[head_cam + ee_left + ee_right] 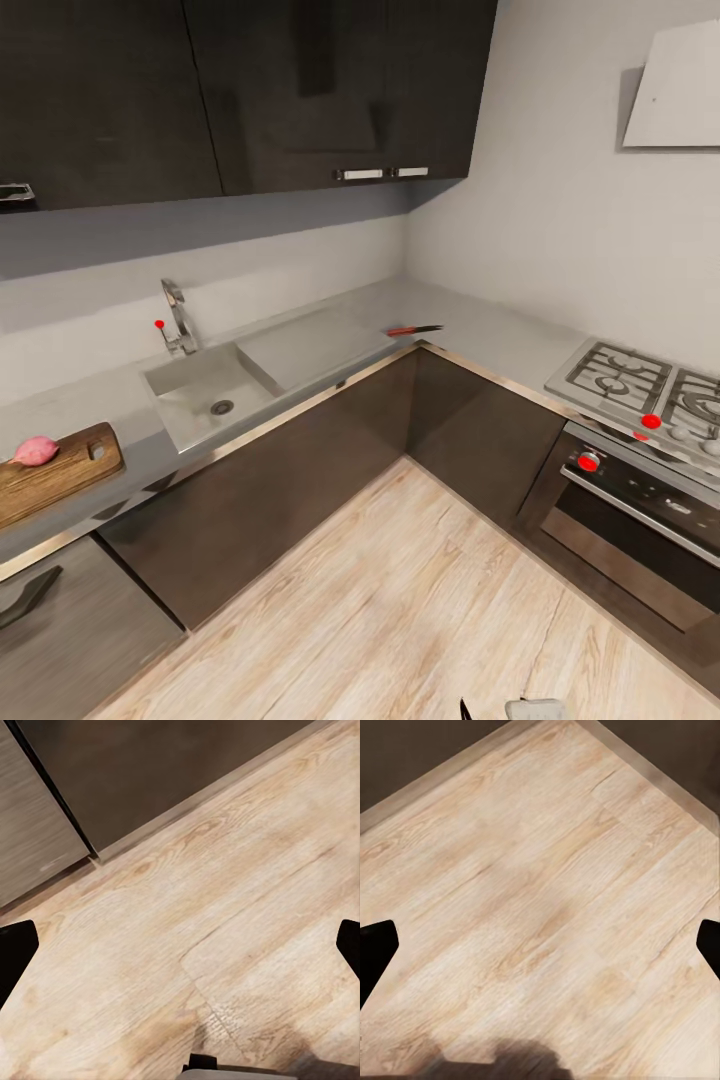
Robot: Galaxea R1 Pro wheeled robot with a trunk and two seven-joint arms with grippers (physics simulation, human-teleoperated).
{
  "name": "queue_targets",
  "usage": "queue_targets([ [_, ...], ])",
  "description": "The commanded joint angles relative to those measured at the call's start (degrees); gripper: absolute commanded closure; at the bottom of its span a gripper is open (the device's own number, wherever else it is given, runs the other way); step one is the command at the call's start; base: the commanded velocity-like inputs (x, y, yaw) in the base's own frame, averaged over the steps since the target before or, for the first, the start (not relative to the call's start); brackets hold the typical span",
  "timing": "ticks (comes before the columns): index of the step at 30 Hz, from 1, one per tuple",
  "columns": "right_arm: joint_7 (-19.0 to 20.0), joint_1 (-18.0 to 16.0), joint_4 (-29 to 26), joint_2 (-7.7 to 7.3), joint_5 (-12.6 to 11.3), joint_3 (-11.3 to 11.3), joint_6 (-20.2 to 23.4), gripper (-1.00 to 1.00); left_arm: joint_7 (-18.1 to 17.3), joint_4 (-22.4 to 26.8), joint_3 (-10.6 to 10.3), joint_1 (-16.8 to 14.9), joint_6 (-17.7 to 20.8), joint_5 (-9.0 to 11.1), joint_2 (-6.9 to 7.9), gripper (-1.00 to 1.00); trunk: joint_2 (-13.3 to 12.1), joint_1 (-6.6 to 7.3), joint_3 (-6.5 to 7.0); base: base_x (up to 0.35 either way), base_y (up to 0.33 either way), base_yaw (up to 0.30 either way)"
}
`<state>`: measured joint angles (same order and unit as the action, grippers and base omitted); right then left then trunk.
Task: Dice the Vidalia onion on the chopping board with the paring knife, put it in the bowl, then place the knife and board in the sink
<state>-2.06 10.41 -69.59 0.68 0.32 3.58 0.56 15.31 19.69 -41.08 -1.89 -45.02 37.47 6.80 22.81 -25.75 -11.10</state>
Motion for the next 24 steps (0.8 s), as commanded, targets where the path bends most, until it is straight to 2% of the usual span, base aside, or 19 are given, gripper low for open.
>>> queue_targets([
  [1, -0.14, 0.01, 1.02, 0.01, -0.01, 0.12, -0.17, -1.0, 0.51, 0.08, -0.49, -0.04, -0.14, 0.14, 0.06, -1.0, 0.11, -0.03, -0.1, 0.0, 0.0, 0.0],
  [5, -0.07, -0.02, 3.89, 0.02, -0.05, 0.18, -1.29, -1.0, 0.51, 0.08, -0.49, -0.04, -0.11, 0.14, 0.06, -1.0, 0.11, -0.03, -0.1, 0.0, 0.0, 0.0],
  [8, -0.05, 0.03, 6.16, -0.09, -0.05, 0.19, -3.84, -1.0, 0.51, -0.23, -0.49, -0.04, -0.11, 0.14, 0.06, -1.0, 0.11, -0.03, -0.1, 0.0, 0.0, 0.0],
  [16, -0.53, -0.03, 4.87, 0.02, 0.11, 0.12, -4.4, -1.0, 0.51, -0.6, -0.48, -0.04, -0.1, 0.1, 0.05, -1.0, 0.11, -0.03, -0.1, 0.0, 0.0, 0.0],
  [20, -0.64, -0.04, -1.51, 0.09, 0.11, 0.11, 0.55, -1.0, 0.46, -1.13, -0.46, -0.04, -0.07, 0.1, -0.06, -1.0, 0.11, -0.03, -0.1, 0.0, 0.0, 0.0],
  [24, -1.56, -0.2, -9.69, 0.19, 0.11, 0.11, 8.48, -1.0, 0.42, -2.49, -0.48, -0.04, -0.13, 0.06, -1.47, -1.0, 0.11, -0.03, -0.1, 0.0, 0.0, 0.0],
])
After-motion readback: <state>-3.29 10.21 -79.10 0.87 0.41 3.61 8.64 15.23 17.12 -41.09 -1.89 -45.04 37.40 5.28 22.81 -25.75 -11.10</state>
